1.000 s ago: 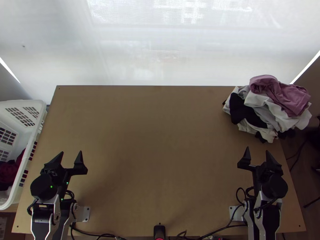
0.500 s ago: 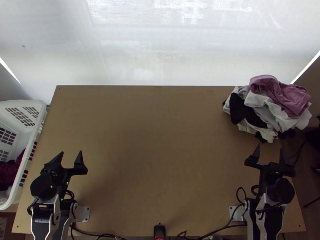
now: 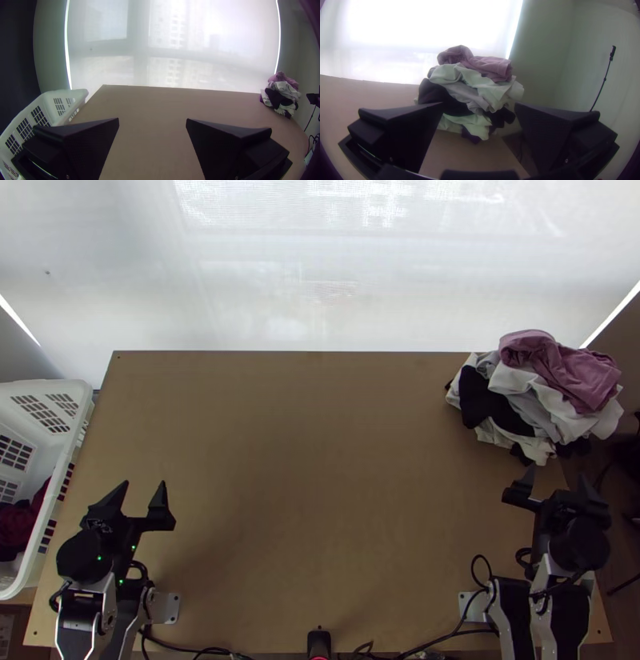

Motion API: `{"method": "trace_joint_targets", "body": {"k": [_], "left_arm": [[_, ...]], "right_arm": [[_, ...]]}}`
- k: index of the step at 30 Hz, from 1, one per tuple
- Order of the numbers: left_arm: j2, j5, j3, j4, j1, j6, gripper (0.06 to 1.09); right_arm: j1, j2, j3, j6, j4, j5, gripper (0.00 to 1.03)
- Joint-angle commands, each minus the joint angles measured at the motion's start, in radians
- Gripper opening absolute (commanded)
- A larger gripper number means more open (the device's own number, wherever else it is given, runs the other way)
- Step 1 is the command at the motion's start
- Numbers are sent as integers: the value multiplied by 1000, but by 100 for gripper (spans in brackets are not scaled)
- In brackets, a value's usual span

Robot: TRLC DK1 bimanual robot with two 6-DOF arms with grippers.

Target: Fold the t-shirt

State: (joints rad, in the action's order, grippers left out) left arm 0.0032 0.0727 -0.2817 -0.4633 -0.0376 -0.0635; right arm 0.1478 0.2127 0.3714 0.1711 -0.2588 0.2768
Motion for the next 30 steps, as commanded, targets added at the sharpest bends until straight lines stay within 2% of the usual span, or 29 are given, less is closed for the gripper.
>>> {"method": "trace_joint_targets", "body": {"k": [1, 5, 11, 16, 22, 27, 29, 30], "left_arm": [[84, 27, -94, 38, 87, -9, 104], [319, 27, -252, 34, 176, -45, 104], [664, 27, -625, -81, 327, -292, 104], [764, 61, -748, -52, 427, -441, 104], [844, 62, -797, -20, 479, -421, 104], [1018, 79, -889, -5, 691, -395, 104], [1106, 93, -950, -14, 755, -354, 103], [1155, 122, -1002, -51, 782, -294, 103]], "right_arm": [[-68, 148, 185, -97, -166, 85, 98], [-85, 215, 313, -170, -283, 91, 98], [-85, 249, 328, -193, -327, 107, 98], [-83, 249, 319, -202, -338, 119, 98], [-83, 249, 319, -203, -356, 127, 98], [-83, 261, 317, -213, -369, 142, 98], [-83, 269, 320, -222, -376, 148, 98], [-83, 272, 322, -226, -379, 153, 98]]}}
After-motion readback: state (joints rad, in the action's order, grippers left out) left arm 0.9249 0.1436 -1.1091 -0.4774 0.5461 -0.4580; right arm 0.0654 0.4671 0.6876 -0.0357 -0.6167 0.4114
